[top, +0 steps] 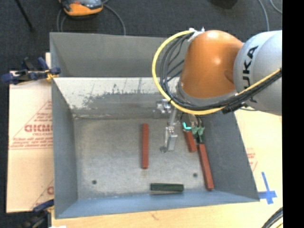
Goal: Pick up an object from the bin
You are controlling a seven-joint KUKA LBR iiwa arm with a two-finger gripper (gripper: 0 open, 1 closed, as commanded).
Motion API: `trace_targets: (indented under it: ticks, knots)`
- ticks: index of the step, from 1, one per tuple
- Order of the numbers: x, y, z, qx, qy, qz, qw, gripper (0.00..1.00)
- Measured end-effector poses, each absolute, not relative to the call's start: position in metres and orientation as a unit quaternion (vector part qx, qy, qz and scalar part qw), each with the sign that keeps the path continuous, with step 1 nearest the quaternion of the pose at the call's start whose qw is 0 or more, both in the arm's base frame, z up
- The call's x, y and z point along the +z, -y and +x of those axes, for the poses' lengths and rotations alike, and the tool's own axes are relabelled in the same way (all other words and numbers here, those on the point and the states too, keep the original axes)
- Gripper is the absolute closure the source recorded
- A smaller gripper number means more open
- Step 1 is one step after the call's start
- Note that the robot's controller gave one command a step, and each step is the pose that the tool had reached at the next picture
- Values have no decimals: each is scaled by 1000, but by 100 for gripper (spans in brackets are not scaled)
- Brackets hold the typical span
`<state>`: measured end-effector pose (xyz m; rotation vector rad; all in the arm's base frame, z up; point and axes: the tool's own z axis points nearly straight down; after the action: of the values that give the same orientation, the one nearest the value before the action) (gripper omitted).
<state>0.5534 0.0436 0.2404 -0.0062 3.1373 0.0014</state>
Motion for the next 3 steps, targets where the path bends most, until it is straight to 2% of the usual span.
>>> trace_targets:
  ticks: [1, 2, 3]
  knots:
    - [195, -82, 549, 0, -1000, 3, 6, 0]
    - [190, -72, 593, 1, -999, -49, -2, 0]
    - [157, -47, 582, -1, -997, -72, 8, 0]
